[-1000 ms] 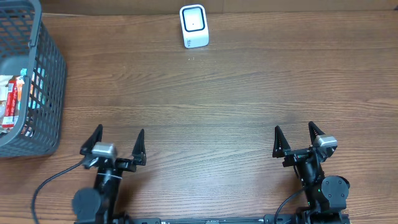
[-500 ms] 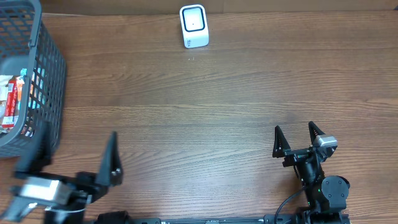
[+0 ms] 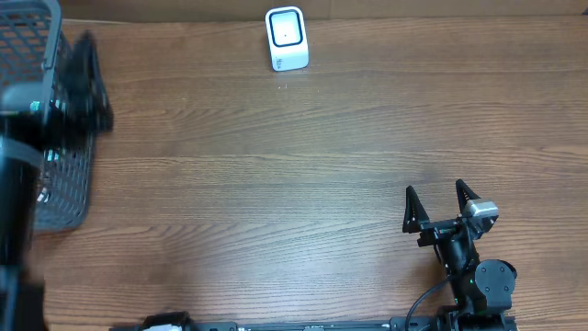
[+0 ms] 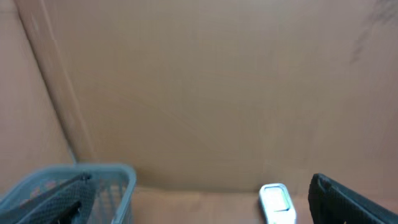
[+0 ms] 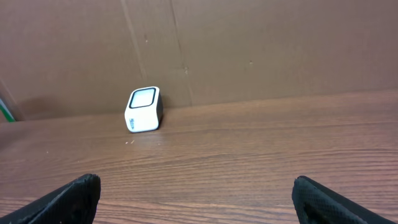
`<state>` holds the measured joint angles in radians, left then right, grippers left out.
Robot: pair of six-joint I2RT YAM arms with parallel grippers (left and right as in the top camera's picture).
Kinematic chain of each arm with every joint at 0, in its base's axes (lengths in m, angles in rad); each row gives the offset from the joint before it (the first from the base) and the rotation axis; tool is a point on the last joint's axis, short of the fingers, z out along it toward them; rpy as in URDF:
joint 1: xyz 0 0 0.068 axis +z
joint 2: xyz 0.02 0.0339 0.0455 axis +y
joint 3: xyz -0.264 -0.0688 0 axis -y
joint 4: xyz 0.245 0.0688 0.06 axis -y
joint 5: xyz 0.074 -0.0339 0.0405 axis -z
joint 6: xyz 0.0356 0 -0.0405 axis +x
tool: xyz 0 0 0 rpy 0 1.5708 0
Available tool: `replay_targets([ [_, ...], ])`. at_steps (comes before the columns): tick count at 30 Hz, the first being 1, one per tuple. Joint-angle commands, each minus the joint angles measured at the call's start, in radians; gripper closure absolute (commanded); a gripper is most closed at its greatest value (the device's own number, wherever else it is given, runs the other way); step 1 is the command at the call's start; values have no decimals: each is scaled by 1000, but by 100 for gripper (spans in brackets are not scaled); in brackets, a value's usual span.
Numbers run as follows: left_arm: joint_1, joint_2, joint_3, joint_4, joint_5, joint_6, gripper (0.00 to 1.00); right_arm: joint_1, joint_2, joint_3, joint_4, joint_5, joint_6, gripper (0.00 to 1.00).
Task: Scan the item barcode
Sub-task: 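Reach the left gripper into the grey basket and grasp items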
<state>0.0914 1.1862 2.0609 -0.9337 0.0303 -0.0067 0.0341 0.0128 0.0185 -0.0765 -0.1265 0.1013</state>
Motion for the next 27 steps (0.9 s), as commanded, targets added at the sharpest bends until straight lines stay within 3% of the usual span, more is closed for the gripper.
replay_targets([
  [1,-6,132,111,-22,-94,30,0,-1,-9,-11,3,2,2,0],
  [6,-6,224,122,-55,-80,51,0,-1,-9,-11,3,2,2,0],
  [8,-3,250,121,-68,-142,139,0,-1,-9,-11,3,1,2,0],
  [14,90,326,121,-132,-350,140,3,-1,-9,-11,3,2,2,0],
  [18,269,375,120,-211,-265,38,4,-1,-9,-11,3,1,2,0],
  [27,575,470,118,-342,-43,25,0,-1,-9,-11,3,2,2,0],
])
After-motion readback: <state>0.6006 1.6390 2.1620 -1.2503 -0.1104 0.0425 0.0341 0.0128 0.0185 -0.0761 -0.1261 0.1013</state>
